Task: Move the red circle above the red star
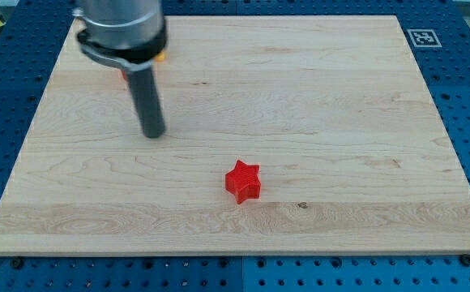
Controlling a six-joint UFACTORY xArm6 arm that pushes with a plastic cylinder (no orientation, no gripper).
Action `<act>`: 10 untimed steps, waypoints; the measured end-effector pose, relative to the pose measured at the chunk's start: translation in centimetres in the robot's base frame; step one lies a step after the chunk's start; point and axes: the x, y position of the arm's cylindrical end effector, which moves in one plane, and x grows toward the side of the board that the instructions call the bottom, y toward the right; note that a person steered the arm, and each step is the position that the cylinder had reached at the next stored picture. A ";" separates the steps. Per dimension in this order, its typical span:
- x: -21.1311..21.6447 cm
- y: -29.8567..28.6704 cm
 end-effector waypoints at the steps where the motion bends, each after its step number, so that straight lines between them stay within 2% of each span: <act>1: -4.0 -4.2; 3: -8.8 -9.3; 5: -12.0 -9.4; 6: -12.5 -8.8; 10: -10.1 0.1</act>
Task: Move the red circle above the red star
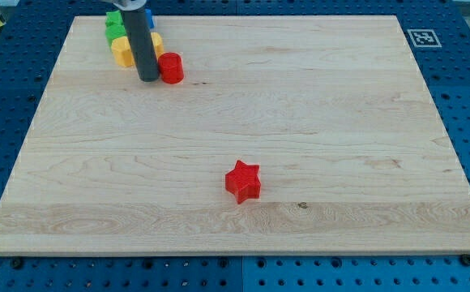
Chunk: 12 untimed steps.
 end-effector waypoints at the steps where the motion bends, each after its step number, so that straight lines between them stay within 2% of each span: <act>1: -0.5 0.0; 3: -2.0 3.3; 4: -4.5 3.5; 5: -4.5 5.8; 6: -1.5 6.2; 8: 0.6 9.4; 10: 1.6 9.8; 12: 1.2 12.7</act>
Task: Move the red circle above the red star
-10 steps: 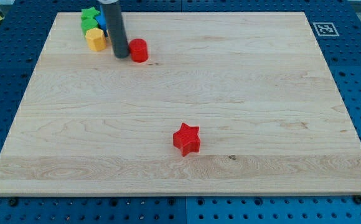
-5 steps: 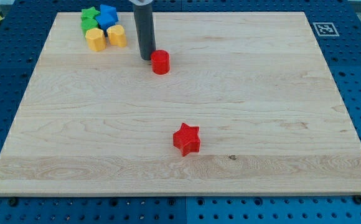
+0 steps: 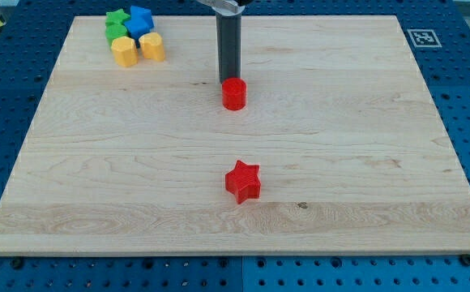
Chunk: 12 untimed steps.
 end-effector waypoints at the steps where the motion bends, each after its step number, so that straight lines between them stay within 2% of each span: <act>1: 1.9 0.6; 4: 2.9 1.9; 5: 6.0 1.9; 8: 10.4 1.9; 12: 10.6 -5.8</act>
